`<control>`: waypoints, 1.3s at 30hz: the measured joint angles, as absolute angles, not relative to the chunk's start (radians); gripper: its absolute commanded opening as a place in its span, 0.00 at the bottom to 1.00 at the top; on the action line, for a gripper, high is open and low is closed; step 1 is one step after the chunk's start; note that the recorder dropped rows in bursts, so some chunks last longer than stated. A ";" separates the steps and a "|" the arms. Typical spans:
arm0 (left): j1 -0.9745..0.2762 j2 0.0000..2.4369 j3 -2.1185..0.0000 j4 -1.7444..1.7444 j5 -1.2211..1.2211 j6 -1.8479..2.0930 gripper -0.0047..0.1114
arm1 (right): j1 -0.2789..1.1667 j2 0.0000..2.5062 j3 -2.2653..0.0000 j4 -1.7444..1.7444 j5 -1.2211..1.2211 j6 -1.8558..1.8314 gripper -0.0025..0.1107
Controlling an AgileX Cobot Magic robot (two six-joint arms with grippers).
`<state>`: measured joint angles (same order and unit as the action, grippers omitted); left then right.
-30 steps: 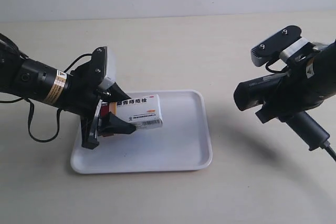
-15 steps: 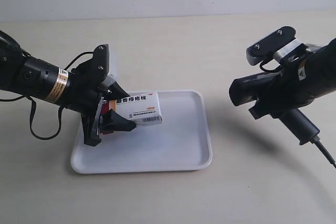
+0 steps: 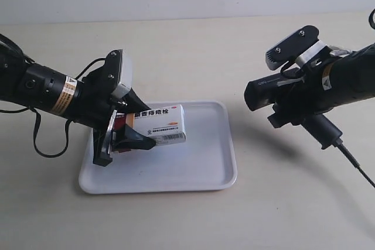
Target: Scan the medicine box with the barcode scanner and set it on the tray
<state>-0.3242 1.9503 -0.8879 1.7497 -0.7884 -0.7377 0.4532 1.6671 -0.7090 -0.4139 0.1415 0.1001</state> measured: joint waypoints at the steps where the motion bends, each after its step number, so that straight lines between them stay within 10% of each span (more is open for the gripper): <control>1: -0.324 1.950 -0.888 1.750 -0.788 -0.738 0.04 | 0.453 1.669 -0.709 -0.414 0.140 0.100 0.02; 34: -0.319 2.029 -0.894 1.658 -0.671 -0.782 0.04 | 0.351 1.727 -0.587 -0.419 -0.097 0.279 0.02; 39: -0.319 2.031 -0.894 1.606 -0.637 -0.785 0.25 | 0.351 1.780 -0.587 -0.406 -0.124 0.347 0.23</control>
<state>-0.3193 2.0311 -0.8938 1.6065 -0.6374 -0.7847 0.3510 1.7804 -0.5871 -0.4064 -0.1240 0.3472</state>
